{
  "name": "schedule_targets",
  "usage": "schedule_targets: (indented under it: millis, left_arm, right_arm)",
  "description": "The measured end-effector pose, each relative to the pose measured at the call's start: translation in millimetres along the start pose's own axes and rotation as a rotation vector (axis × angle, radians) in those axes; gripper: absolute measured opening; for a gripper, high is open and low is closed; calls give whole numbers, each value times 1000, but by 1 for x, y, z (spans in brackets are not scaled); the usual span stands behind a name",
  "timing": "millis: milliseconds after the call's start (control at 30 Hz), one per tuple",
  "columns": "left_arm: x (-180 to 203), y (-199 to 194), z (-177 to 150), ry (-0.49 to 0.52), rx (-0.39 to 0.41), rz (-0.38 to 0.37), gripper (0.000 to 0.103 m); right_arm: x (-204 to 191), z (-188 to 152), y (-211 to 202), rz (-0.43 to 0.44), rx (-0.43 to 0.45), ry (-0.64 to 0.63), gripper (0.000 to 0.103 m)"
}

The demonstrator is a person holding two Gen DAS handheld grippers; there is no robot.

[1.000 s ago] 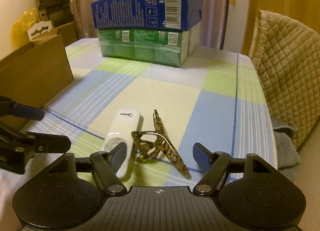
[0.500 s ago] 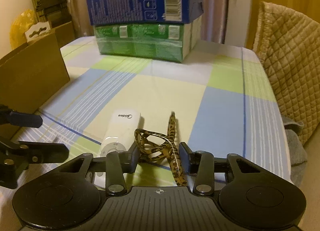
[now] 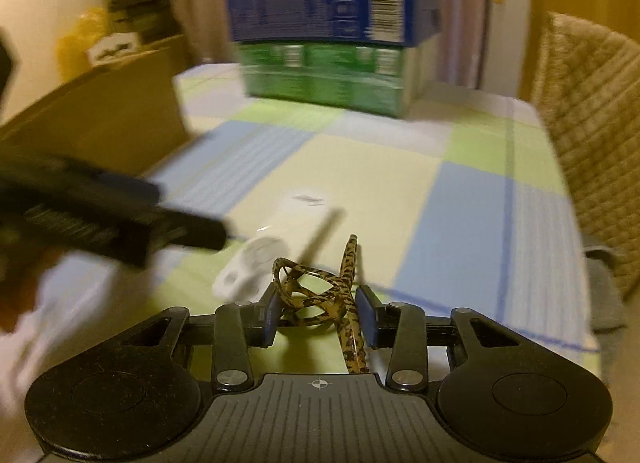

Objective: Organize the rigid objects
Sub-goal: 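Grasp the leopard-print hair clip with the right gripper while the left grasps the white Midea remote, then carry the white remote and the hair clip over the cardboard box with both grippers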

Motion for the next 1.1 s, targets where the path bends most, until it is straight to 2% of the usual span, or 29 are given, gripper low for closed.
schedule_targets:
  millis: [133,233,400,433,500,567,900,1100]
  left_arm:
    - [12,13,-2,42,-17,-30,85]
    - [27,26,-4,110,-28,-48,73]
    - [44,44,-7,188,-42,-36,61]
    - [46,45,-6,205,-31,-22,57]
    - [50,45,-8,234,-23,-13,40]
    - [52,42,-10,241,-33,-22,36]
    - [36,-15,-53,203,-56,-32,35]
    - [34,-59,-61,189,-35,-34,35]
  right_arm:
    - [5,-12,-13,-61,18,25,37]
    - [20,-19,-25,-128,26,71,37]
    - [31,-26,-40,-166,32,137,37]
    - [31,-26,-41,-170,31,144,37]
    - [31,-27,-44,-174,32,160,37]
    - [31,-29,-47,-175,34,181,37]
    - [14,-33,-63,-166,42,241,36]
    - [-5,-30,-83,-152,61,263,35]
Point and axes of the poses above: each gripper's, at about its wrist camera, not at the fingertips, and y roughly the way its jaws point, x to its right, z to its top, the point moved 9 cm from there along y, roughly the way its jaws point, and after that the axes turned 2 degrees about x, right-handed, at the moved point
